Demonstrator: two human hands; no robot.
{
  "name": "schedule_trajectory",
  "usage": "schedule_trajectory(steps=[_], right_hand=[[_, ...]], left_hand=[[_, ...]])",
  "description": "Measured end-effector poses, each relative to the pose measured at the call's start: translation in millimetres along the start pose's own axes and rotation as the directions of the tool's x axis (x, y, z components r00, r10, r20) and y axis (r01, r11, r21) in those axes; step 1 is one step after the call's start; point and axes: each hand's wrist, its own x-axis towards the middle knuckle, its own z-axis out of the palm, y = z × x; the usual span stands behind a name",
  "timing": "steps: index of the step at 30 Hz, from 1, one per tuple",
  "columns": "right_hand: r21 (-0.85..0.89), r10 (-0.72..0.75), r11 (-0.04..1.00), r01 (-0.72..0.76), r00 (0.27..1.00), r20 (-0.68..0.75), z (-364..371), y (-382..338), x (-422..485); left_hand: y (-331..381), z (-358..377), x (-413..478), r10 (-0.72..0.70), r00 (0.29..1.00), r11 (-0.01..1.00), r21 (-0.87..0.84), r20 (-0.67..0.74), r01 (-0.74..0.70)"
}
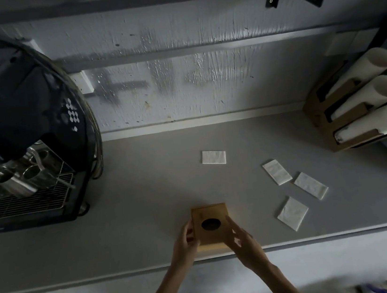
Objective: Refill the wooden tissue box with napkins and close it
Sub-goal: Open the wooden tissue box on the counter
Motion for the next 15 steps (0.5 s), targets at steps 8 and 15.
schedule_trajectory(steps=[8, 15], right_hand=[[-0.341, -0.215, 0.912, 0.229, 0.973, 0.078, -2.3, 14.8, 12.9], [-0.520, -0.469, 0.719, 0.461, 0.874, 0.126, -15.0, 7.3, 29.1]], left_hand=[[-2.0, -5.2, 0.0, 0.075, 0.982, 0.997, -0.024, 0.176, -0.072], [-25.2, -5.4, 9.2, 0.037, 0.988, 0.999, 0.012, 0.151, -0.039]])
